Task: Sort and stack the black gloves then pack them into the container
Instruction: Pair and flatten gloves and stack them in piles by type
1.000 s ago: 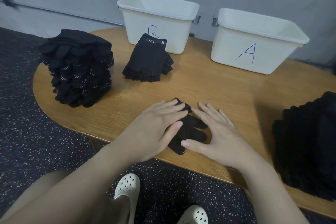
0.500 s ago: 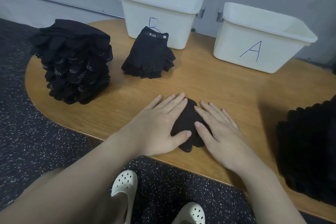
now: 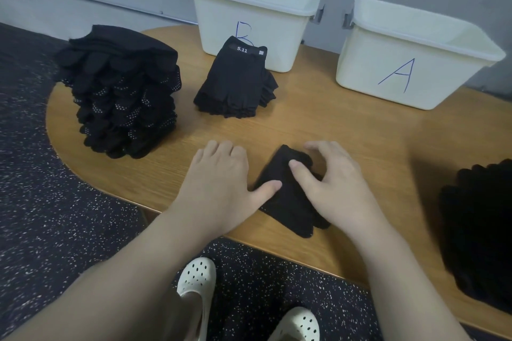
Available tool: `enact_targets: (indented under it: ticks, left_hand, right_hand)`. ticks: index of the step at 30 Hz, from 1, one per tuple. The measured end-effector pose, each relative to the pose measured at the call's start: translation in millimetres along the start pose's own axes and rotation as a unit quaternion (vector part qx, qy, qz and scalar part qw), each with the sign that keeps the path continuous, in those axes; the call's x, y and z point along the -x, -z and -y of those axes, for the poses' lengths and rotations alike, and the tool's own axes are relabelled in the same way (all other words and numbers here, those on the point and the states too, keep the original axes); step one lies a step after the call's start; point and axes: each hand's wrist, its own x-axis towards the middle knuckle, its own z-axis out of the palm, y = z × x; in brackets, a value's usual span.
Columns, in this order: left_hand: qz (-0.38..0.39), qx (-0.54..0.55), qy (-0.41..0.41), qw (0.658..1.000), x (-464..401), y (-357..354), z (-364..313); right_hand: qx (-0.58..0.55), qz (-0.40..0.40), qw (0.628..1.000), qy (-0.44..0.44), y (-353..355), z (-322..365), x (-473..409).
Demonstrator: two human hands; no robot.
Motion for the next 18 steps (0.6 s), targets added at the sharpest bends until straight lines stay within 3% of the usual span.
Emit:
enact_targets:
  ticks: [6,13,18]
  left_hand:
    - [0.03,0.07,-0.008,0.997,2,4,4]
    - [0.053,0.149,-0.037,0.987,3,11,25]
    - [0.041,0.312,-0.044,0.948,6,15,52]
  right_hand:
    - [-0.041,0.092,0.989,0.105,-4,17,-18]
    - [-0.021,0.186,0.976,0.113,-10,29,-27]
    - [-0.016,0.218,0.971,0.093,-11,43,-25]
